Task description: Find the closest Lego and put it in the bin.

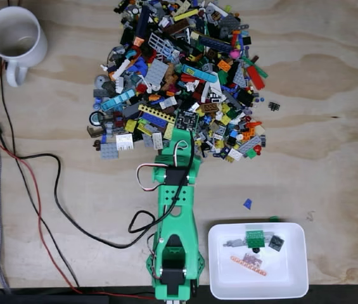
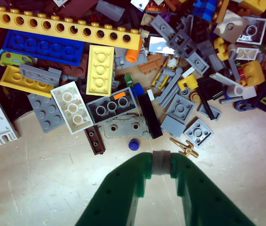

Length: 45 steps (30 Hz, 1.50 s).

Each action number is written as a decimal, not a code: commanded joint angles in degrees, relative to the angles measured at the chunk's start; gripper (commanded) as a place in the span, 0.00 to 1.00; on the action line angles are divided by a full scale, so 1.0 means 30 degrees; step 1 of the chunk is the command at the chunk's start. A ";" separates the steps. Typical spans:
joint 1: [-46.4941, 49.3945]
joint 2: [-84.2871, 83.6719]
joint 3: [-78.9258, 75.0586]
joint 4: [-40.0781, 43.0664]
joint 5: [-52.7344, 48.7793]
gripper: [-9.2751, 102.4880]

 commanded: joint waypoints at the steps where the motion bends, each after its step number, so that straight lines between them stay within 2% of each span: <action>1: -0.2051 0.1553 0.1377 -0.0176 0.1025 0.08; 12: -0.2080 0.1523 0.1494 -0.0205 0.0938 0.08; 15: -0.2461 0.1172 0.1729 -0.0498 0.0850 0.14; 20: -0.2930 -0.1816 0.2021 -0.3340 0.1172 0.24; 28: -0.3779 -0.4189 0.2139 -0.7148 0.1084 0.26; 45: -0.3662 -0.6768 0.0703 -0.9375 0.0059 0.24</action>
